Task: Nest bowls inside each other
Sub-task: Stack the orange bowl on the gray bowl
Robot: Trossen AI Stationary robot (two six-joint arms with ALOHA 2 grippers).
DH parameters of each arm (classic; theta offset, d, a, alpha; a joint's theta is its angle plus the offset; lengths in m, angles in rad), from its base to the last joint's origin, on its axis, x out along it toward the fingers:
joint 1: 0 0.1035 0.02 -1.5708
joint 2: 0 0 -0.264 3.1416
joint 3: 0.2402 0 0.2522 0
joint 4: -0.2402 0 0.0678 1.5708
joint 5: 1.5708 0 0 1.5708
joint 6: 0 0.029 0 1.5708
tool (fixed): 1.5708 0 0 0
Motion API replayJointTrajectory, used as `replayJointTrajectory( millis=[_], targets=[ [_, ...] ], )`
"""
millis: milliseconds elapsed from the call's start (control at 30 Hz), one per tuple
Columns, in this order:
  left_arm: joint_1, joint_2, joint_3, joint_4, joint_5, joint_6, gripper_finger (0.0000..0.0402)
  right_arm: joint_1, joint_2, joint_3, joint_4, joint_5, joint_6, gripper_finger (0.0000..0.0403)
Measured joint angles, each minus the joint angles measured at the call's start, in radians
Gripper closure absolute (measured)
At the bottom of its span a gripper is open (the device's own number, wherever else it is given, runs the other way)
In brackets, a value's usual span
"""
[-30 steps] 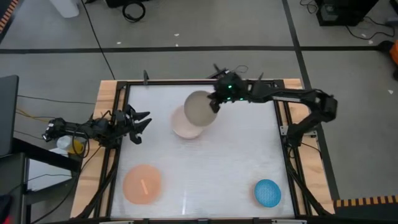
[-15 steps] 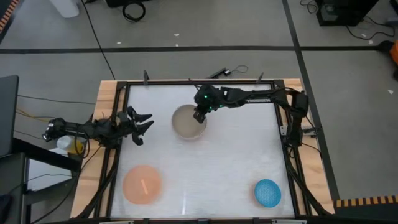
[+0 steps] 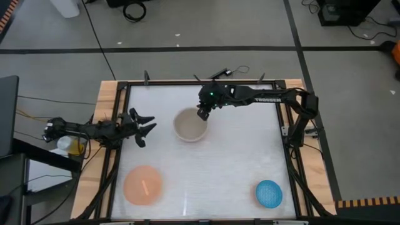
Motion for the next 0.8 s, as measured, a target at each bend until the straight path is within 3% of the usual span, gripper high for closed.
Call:
replayJointTrajectory(
  millis=[267, 400, 567, 800],
  targets=[
    [-0.004, 0.094, 0.069, -0.003, 0.006, -0.006, 0.0230, 0.010, 0.019, -0.003, -0.080, 0.055, -0.021, 0.0265],
    [-0.039, 0.193, 0.163, -0.107, 0.022, -0.047, 0.0230, 0.031, -0.002, -0.003, -0.117, 0.092, -0.025, 0.0265],
    [-0.116, 0.389, 0.324, -0.281, 0.024, -0.110, 0.0230, 0.085, -0.053, -0.023, -0.146, 0.150, -0.012, 0.0265],
    [-0.236, 0.689, 0.592, -0.695, 0.111, -0.291, 0.0230, 0.190, -0.211, -0.155, -0.132, 0.259, 0.108, 0.0265]
  ],
)
